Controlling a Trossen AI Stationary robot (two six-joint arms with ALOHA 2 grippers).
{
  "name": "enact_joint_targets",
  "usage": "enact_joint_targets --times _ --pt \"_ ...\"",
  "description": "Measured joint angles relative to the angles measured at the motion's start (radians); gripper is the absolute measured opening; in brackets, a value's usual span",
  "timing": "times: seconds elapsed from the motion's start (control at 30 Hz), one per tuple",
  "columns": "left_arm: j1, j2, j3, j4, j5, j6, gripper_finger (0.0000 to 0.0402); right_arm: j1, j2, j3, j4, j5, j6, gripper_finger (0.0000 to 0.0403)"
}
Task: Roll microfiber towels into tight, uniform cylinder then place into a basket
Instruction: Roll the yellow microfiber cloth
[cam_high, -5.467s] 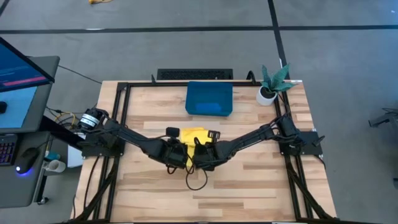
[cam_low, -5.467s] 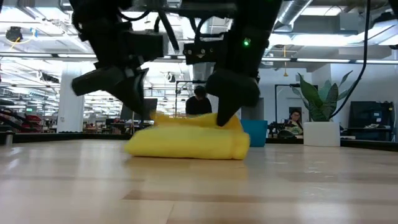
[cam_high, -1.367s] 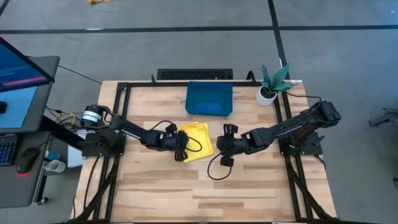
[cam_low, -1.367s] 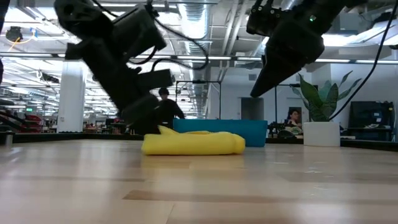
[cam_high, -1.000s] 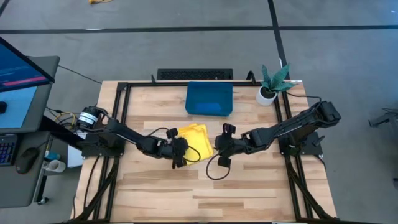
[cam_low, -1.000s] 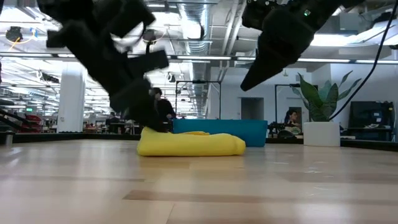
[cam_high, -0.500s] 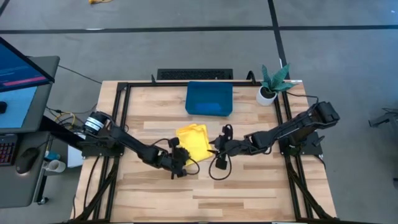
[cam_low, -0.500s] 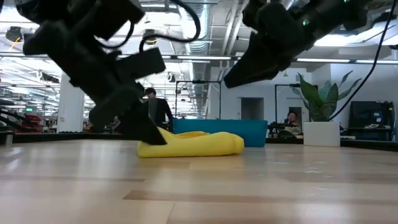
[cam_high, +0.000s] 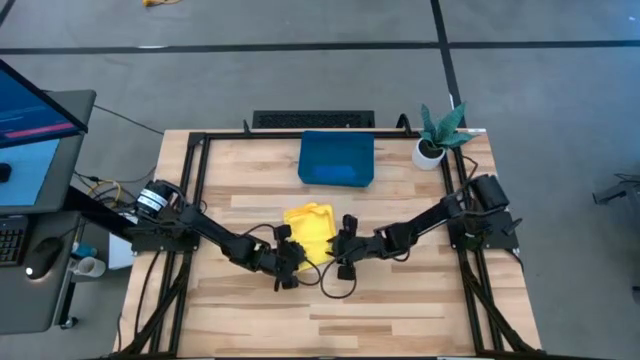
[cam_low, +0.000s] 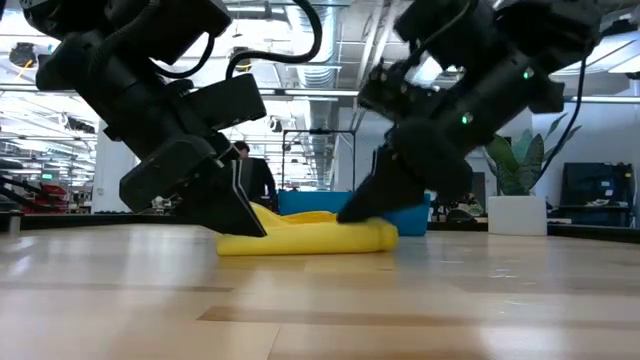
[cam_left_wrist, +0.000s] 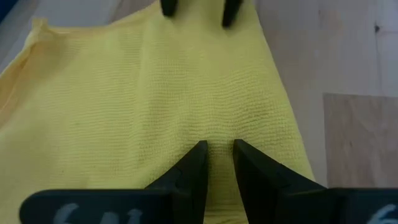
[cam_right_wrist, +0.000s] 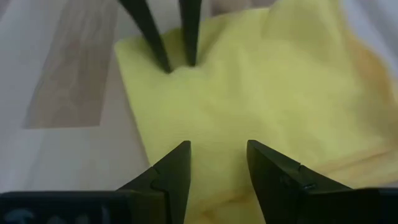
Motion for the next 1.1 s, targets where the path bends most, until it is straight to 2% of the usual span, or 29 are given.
enact_joint_targets --times 0.17,0.33,0.5,0.7,0.93,1.1 --pt "0.000 -0.002 0.001 -0.019 0.014 0.000 0.0072 -0.001 0.031 0.019 -0.062 -0.078 0.067 0.0177" --pt "-0.003 -0.002 0.002 -0.022 0.037 0.019 0.0072 0.000 0.028 0.022 -0.111 -0.094 0.153 0.0177" --pt "-0.015 -0.005 0.003 -0.031 0.073 0.027 0.0072 0.001 0.022 0.031 -0.119 -0.170 0.166 0.0177" --pt "-0.038 -0.058 0.049 -0.234 0.092 0.021 0.0072 0.004 0.014 0.060 -0.133 -0.194 0.158 0.0177" --pt "-0.119 -0.120 0.081 -0.361 -0.054 0.003 0.0072 0.031 -0.046 0.120 -0.277 -0.188 0.129 0.0177" --pt "-0.181 -0.163 0.088 -0.411 -0.113 0.012 0.0072 0.091 -0.125 0.140 -0.342 -0.155 0.074 0.0177"
